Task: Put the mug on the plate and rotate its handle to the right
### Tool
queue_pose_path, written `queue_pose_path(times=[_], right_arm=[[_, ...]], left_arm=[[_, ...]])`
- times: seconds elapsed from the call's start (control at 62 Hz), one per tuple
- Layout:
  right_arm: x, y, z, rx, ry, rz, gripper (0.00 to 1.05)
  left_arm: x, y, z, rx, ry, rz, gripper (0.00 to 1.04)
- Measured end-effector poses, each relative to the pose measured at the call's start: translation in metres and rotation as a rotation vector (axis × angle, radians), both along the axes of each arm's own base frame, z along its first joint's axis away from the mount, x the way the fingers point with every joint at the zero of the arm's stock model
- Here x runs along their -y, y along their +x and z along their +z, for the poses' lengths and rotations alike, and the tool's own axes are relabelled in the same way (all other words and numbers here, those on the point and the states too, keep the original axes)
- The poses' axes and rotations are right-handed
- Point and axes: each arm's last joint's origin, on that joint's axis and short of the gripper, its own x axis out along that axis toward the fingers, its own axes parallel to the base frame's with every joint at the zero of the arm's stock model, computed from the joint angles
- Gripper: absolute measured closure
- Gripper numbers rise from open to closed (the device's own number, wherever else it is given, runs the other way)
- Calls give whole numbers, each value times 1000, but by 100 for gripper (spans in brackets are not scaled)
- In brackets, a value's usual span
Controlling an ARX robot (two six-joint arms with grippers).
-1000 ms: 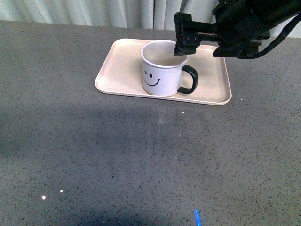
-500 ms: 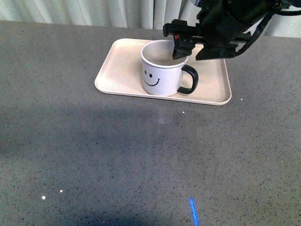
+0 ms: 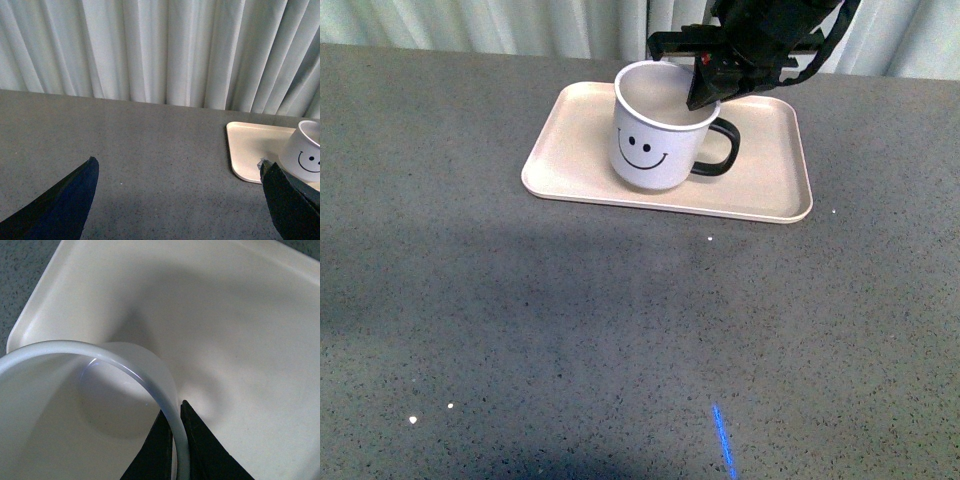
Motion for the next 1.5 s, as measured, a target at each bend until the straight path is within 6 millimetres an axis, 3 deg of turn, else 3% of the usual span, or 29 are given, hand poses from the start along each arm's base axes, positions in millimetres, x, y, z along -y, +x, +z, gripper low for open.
queue_pose_path(times=[0.371, 0.79, 0.903, 1.016, 1.129, 1.339, 1.435, 1.5], right_arm=[[23, 25, 5, 32, -128, 212, 103], [24, 28, -6, 2, -197, 309, 103], [25, 30, -7, 1, -208, 321, 85], [25, 34, 0, 31, -203, 341, 59], [25, 36, 11, 84, -175, 360, 44], [28, 20, 71, 345, -133, 366, 9], [29, 14, 93, 395, -133, 365, 10], [30, 13, 96, 511, -193, 210, 16]], left_arm=[[0, 0, 0, 0, 0, 0, 9], [0, 0, 0, 0, 0, 0, 9], [0, 0, 0, 0, 0, 0, 9], [0, 0, 0, 0, 0, 0, 9], [0, 0, 0, 0, 0, 0, 9], [0, 0, 0, 0, 0, 0, 9], [0, 0, 0, 0, 0, 0, 9], [0, 0, 0, 0, 0, 0, 9]])
